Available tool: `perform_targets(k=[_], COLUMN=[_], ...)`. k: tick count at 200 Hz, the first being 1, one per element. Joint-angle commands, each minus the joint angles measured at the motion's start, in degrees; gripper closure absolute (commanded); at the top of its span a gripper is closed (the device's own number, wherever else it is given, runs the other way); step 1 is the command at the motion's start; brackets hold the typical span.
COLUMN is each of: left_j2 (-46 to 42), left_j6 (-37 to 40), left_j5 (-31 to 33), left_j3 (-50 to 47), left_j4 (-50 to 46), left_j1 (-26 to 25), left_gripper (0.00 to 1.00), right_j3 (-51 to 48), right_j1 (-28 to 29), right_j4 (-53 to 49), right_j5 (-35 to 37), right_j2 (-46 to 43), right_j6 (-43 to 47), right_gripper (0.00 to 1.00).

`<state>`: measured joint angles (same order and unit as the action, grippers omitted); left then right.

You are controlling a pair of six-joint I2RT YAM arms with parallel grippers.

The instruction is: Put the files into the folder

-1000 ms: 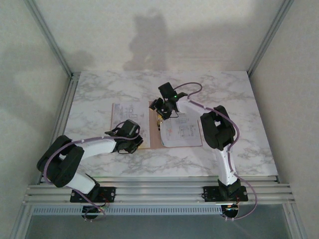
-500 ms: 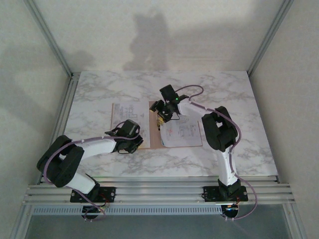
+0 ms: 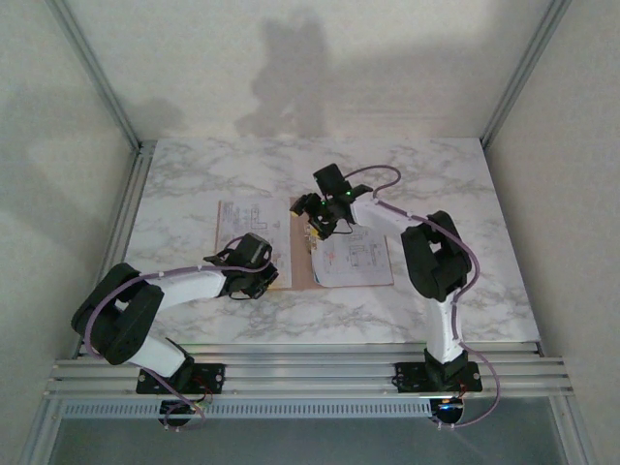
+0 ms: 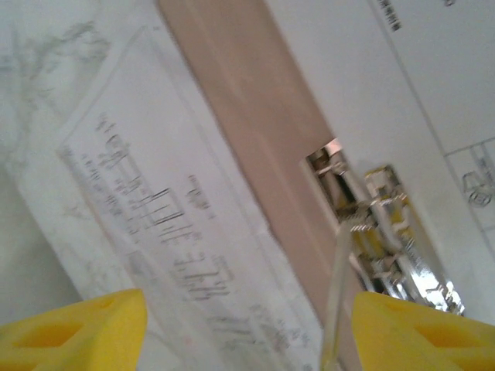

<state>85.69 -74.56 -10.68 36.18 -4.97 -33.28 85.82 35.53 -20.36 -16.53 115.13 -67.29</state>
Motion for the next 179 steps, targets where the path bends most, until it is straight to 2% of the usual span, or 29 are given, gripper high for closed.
perform_targets(k=[1, 99, 179], left_j2=[-0.1, 0.6, 5.7], left_j6=[0.0, 0.2, 1.3], left_j5=[0.1, -1.6, -4.3], left_j3=[-0.8, -0.6, 4.6], left_j4=[0.1, 1.0, 2.4], left_j1=[0.2, -0.2, -5.9], left_gripper=[0.88, 0.88, 0.89], right_j3=[-0.9, -9.0, -13.5], right_j1=[0.5, 0.1, -7.0], right_j4=[-1.0, -2.2, -6.1], right_j5=[0.6, 4.0, 5.5], right_j2=[-5.3, -14.4, -22.0], right_j6=[-1.9, -2.5, 2.3], right_gripper=[0.29, 0.38, 0.39])
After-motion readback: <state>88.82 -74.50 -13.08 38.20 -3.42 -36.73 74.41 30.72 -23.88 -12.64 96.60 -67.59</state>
